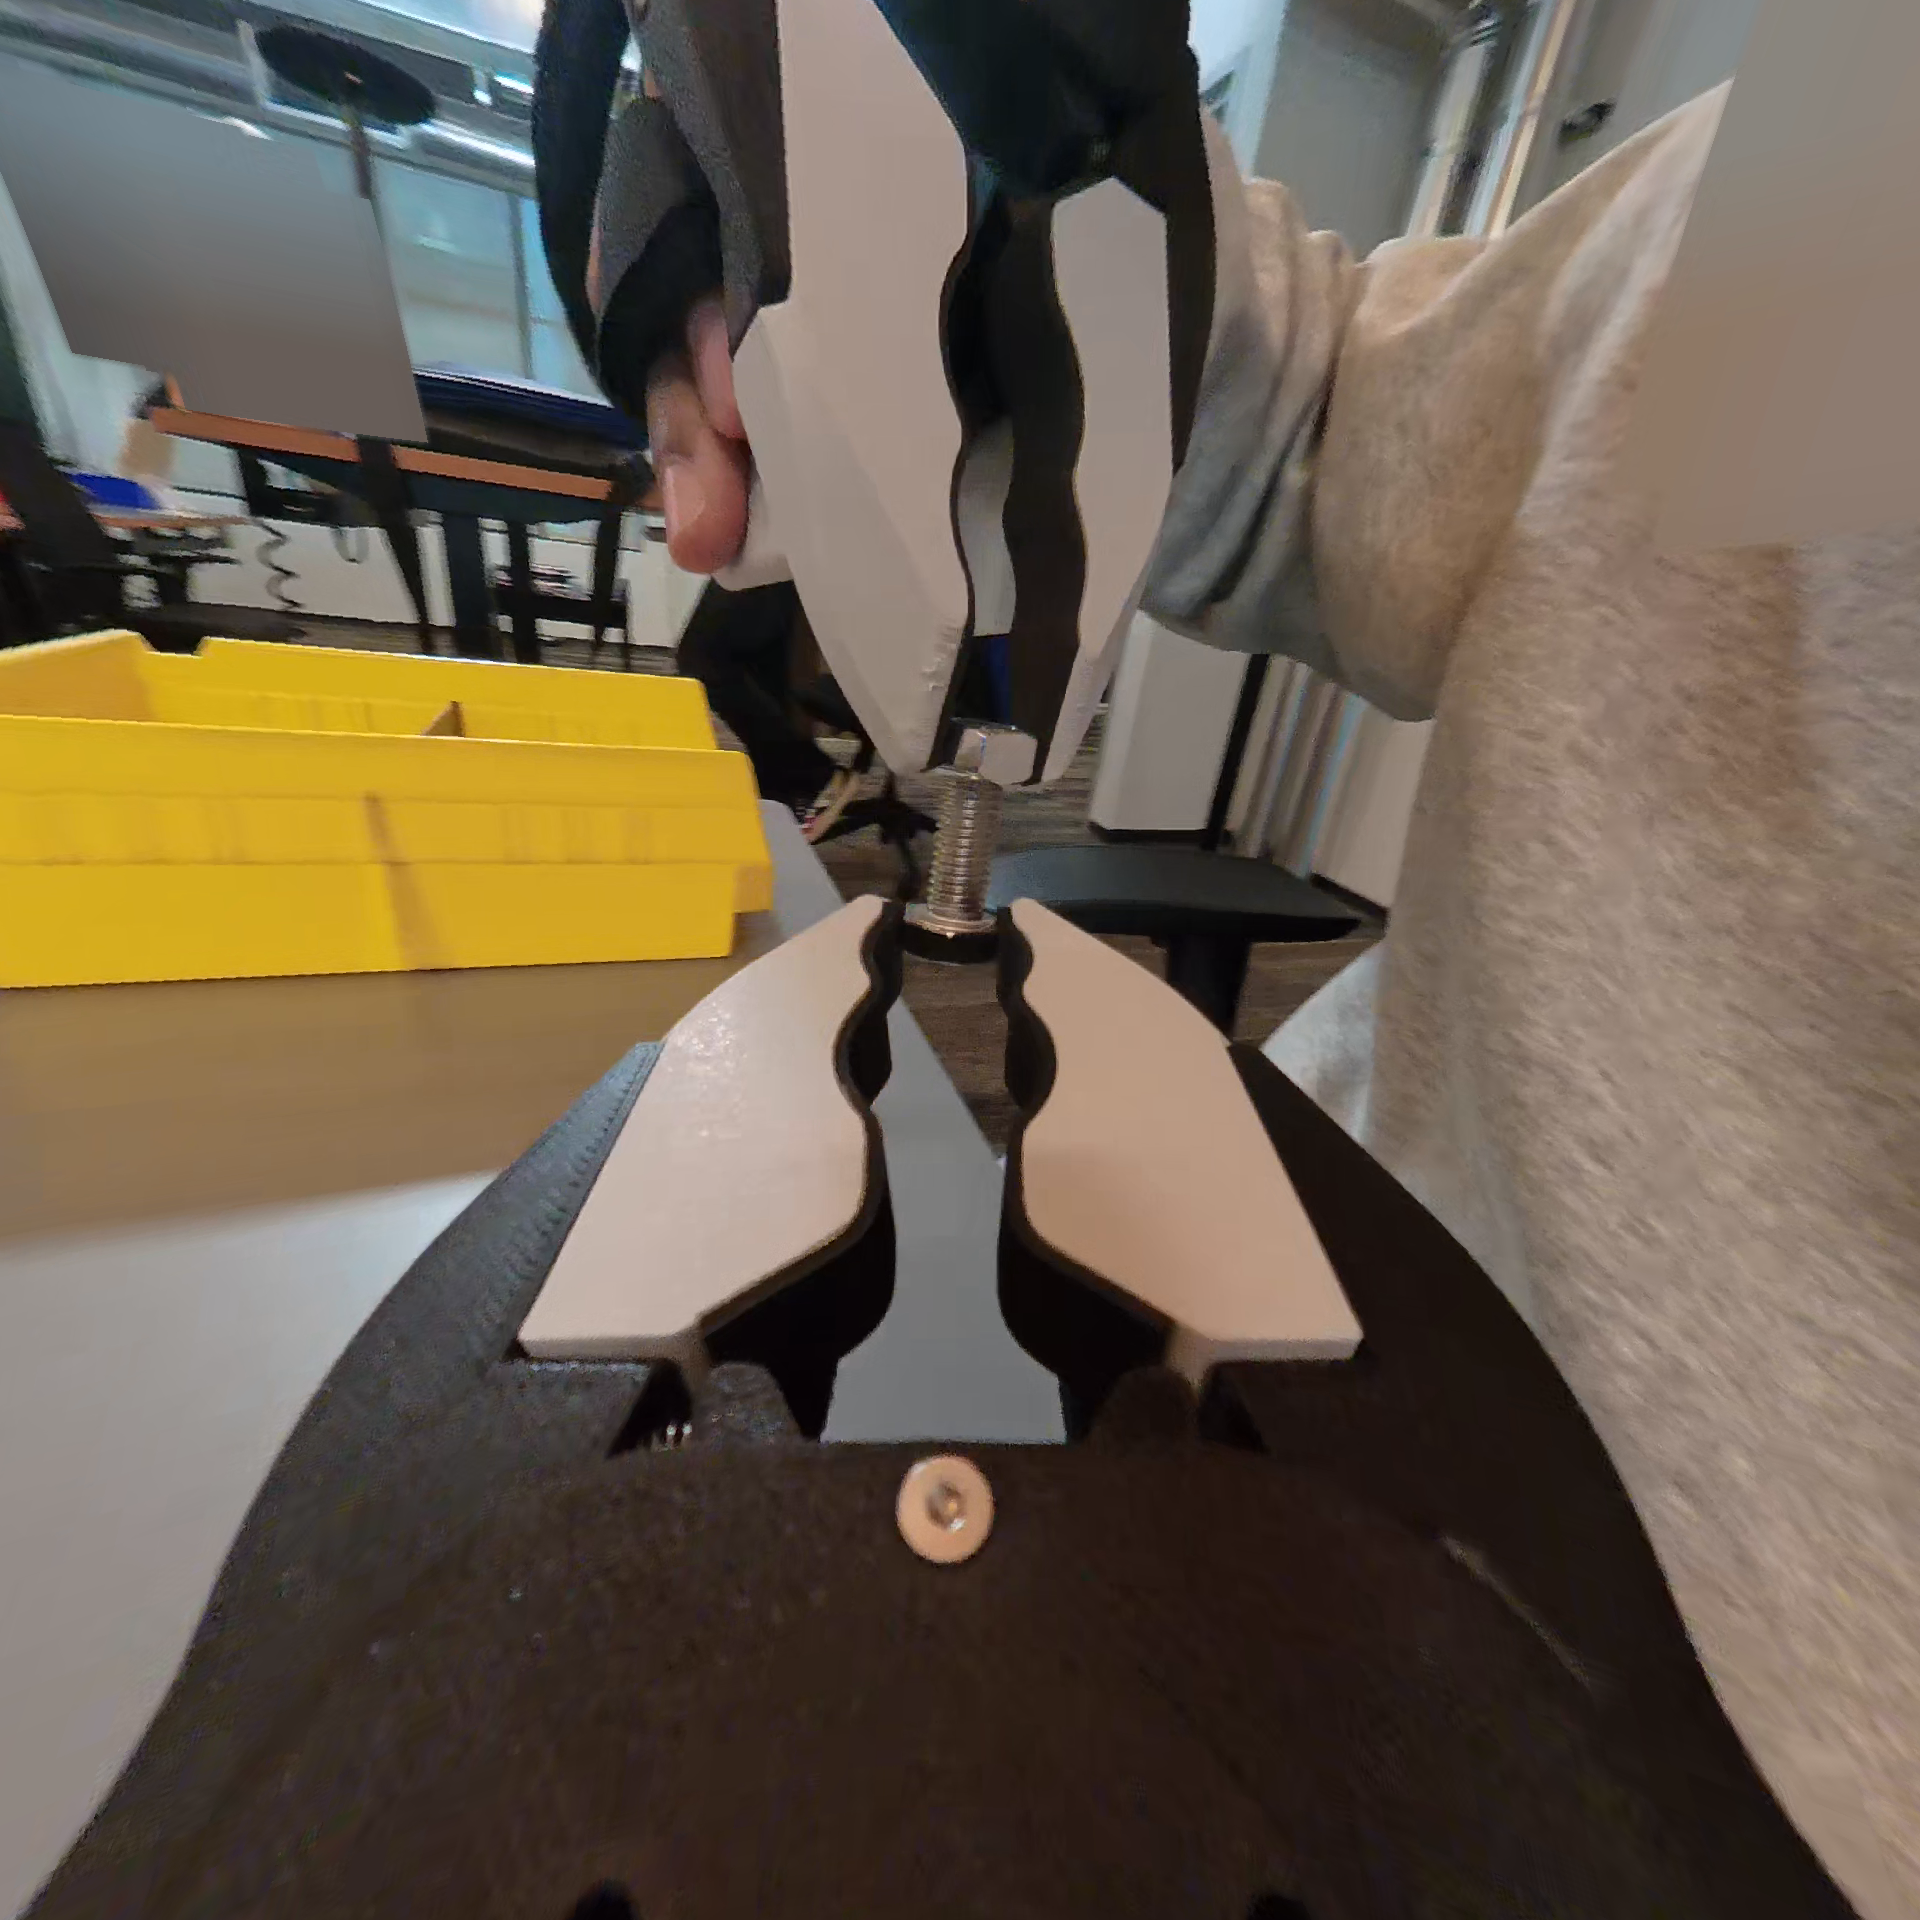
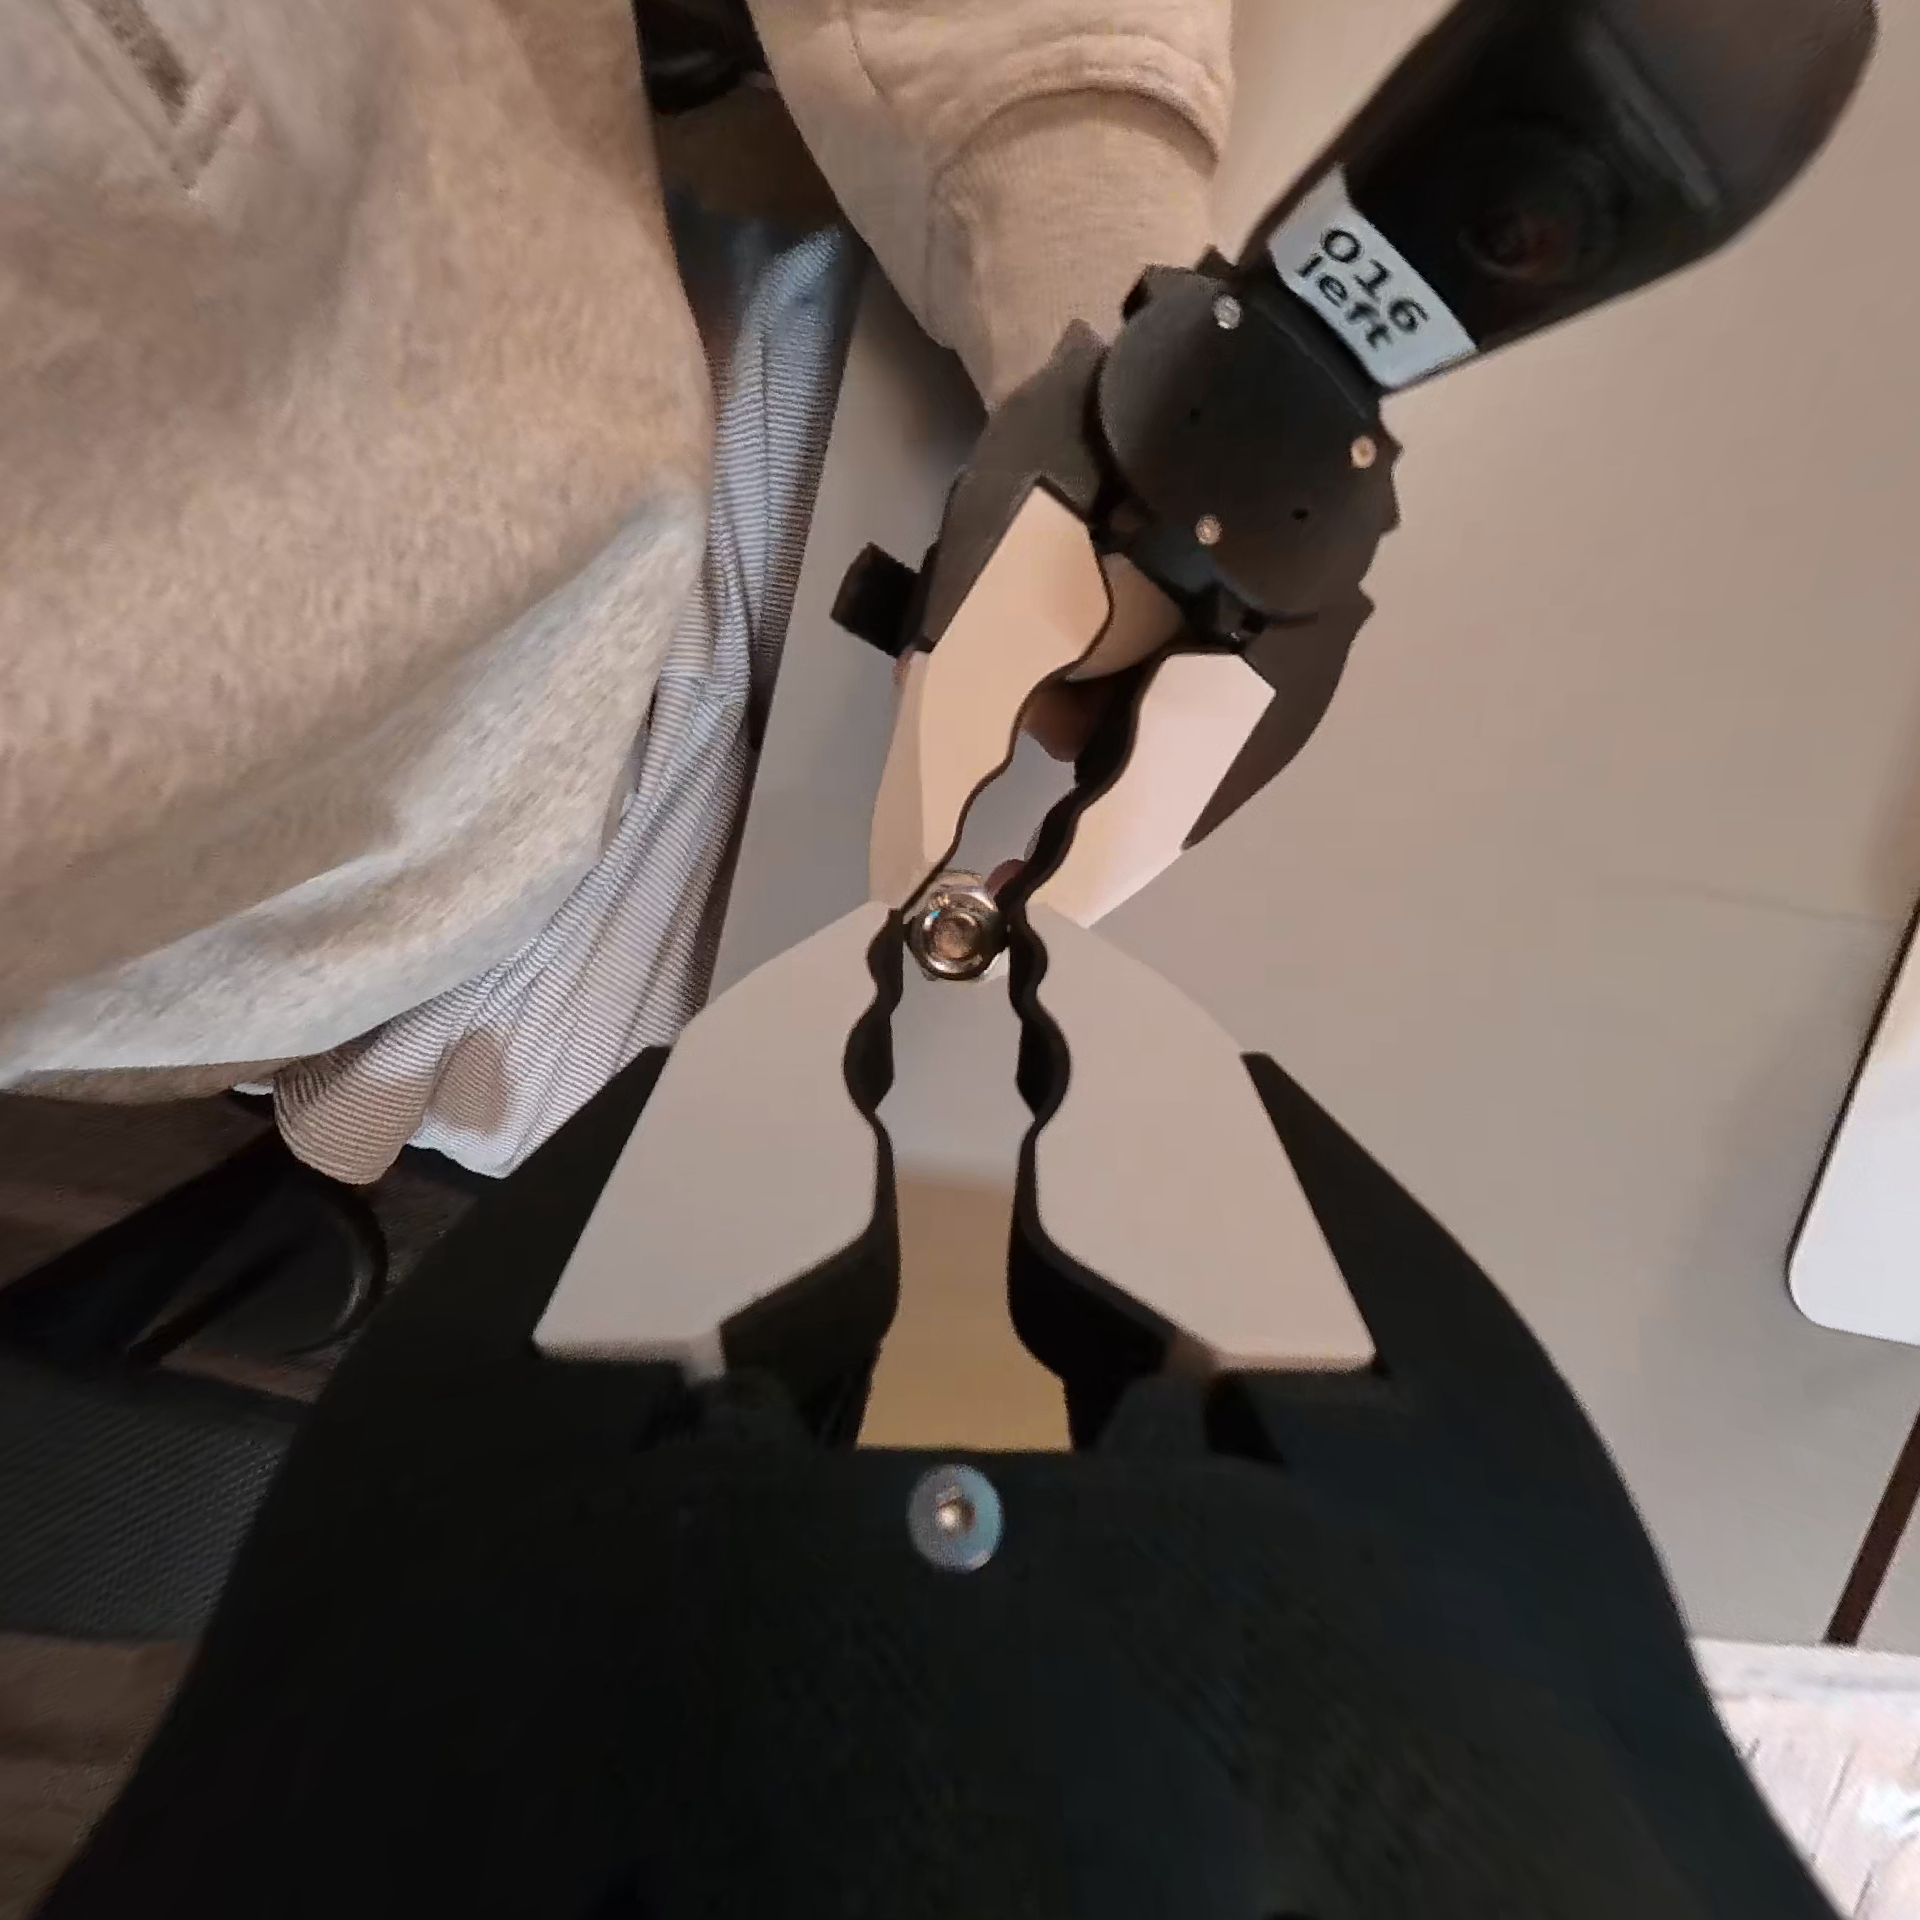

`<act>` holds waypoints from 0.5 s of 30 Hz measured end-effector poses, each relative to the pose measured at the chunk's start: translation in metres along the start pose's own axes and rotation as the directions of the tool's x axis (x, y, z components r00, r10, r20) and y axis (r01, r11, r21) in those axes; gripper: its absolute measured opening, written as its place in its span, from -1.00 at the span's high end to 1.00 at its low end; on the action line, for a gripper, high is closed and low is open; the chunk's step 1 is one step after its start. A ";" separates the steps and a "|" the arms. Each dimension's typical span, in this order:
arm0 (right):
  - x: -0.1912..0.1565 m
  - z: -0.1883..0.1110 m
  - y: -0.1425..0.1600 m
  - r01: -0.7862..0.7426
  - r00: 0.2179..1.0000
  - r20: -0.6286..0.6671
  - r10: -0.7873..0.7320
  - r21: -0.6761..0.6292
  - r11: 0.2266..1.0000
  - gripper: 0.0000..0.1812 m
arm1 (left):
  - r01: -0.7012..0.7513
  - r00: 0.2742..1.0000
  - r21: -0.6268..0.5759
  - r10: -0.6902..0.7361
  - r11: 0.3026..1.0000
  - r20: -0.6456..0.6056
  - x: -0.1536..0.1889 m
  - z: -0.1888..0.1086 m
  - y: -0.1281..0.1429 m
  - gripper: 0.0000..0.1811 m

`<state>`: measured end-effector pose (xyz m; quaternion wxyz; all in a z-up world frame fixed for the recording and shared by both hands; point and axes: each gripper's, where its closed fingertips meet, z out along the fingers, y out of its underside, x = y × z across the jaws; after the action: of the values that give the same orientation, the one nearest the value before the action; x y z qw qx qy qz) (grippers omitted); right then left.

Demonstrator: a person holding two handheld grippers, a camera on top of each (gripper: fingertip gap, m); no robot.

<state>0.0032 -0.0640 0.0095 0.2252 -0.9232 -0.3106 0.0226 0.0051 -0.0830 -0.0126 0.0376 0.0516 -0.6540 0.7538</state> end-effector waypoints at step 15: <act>0.006 0.000 0.006 -0.091 0.995 -0.046 0.091 0.011 0.996 0.78 | 0.040 0.998 0.011 -0.041 0.999 0.057 -0.012 -0.001 0.002 0.48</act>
<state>0.0116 -0.0642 0.0072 0.2352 -0.9357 -0.2627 0.0125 0.0171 -0.0818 -0.0160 0.0340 0.0864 -0.6498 0.7544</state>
